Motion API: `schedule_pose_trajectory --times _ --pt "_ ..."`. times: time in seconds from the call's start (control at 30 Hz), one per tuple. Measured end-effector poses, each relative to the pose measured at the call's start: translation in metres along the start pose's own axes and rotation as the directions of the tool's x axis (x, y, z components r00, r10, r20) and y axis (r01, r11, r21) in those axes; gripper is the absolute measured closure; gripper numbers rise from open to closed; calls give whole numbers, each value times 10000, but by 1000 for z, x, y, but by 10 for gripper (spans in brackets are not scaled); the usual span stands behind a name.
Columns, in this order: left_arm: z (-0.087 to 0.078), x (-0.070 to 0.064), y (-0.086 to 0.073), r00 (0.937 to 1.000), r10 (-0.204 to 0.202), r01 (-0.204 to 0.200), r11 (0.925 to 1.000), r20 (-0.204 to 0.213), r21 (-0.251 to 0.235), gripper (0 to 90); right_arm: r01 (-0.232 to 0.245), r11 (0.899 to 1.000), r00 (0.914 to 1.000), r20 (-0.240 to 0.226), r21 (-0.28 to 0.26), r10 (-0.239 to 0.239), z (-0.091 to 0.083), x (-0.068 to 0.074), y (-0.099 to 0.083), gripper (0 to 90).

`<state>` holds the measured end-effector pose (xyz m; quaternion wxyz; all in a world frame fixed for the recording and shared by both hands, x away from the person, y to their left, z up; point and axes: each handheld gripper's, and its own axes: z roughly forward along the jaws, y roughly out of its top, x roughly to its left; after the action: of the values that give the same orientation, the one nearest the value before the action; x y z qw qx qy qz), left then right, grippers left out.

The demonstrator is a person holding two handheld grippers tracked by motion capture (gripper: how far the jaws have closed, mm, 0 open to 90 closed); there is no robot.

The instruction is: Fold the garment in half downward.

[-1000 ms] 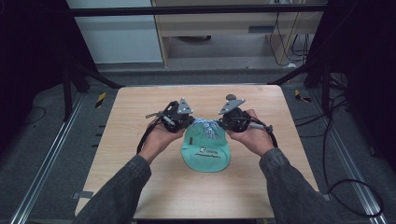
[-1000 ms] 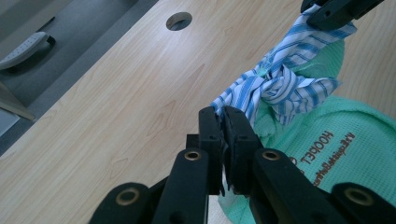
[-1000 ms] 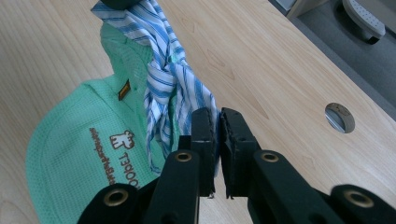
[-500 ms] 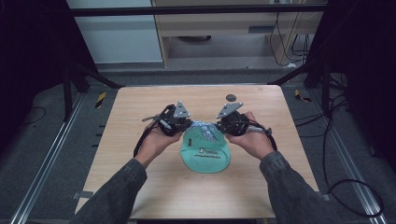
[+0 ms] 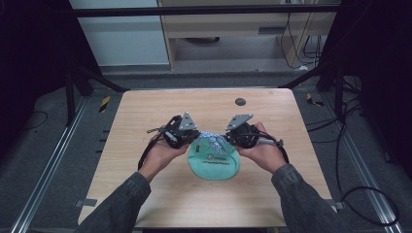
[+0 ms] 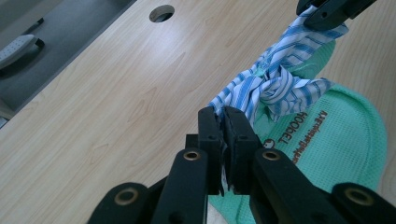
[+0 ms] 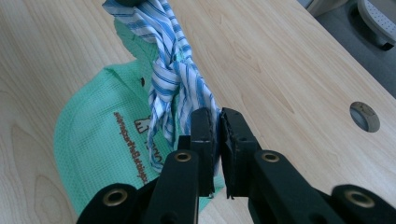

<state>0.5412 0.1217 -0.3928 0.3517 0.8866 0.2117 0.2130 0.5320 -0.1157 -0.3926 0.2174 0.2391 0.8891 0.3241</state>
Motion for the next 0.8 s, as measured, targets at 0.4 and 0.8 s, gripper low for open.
schedule_pose_trajectory --times 0.4,0.8 --pt "2 -10 -7 9999 -18 19 10000 119 -70 864 -63 10000 10000 -31 44 63 1 7 -10 837" --pt "3 -20 -13 9995 -120 126 9997 278 -226 862 55 9999 9999 -120 108 -54 -2 15 -20 829"
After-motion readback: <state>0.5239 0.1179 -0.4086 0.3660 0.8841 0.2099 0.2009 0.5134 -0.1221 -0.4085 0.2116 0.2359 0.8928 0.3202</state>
